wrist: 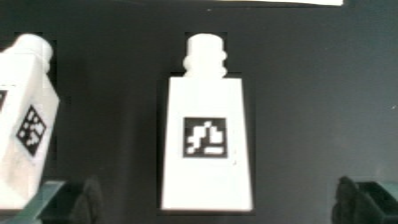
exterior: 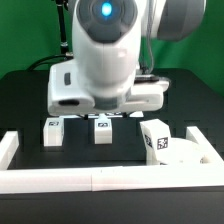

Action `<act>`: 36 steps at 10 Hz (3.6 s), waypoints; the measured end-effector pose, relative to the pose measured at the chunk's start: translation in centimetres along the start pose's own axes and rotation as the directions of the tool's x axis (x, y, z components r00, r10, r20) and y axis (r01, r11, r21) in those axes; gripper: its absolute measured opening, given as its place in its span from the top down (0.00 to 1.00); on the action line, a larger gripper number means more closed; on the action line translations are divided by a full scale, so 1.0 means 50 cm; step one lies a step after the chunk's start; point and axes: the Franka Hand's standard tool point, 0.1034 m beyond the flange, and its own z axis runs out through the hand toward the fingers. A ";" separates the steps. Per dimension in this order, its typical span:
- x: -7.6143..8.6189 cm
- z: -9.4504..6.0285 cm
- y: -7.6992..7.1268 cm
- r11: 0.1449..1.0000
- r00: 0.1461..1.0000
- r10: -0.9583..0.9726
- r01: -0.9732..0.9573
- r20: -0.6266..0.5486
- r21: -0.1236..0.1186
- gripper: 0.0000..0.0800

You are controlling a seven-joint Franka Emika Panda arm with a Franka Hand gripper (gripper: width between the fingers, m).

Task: Assemble stool

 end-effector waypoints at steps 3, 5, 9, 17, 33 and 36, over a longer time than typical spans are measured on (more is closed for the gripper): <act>0.005 -0.007 0.022 1.000 1.000 0.025 -0.025 -0.005 0.009 0.19; 0.002 -0.001 0.023 0.999 1.000 0.028 -0.028 0.008 0.018 0.19; 0.003 0.053 0.018 0.999 0.997 0.033 -0.035 0.066 0.032 0.19; 0.009 0.090 0.019 0.994 0.988 0.106 -0.109 0.108 0.024 0.19; -0.061 -0.010 -0.058 0.984 0.979 0.175 -0.179 0.105 0.026 0.58; -0.071 -0.075 -0.097 0.986 0.988 0.155 -0.156 0.023 0.055 0.58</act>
Offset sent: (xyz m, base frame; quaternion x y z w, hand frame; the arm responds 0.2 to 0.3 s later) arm 0.0000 0.0000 0.0000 0.0000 0.0000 0.0000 1.0000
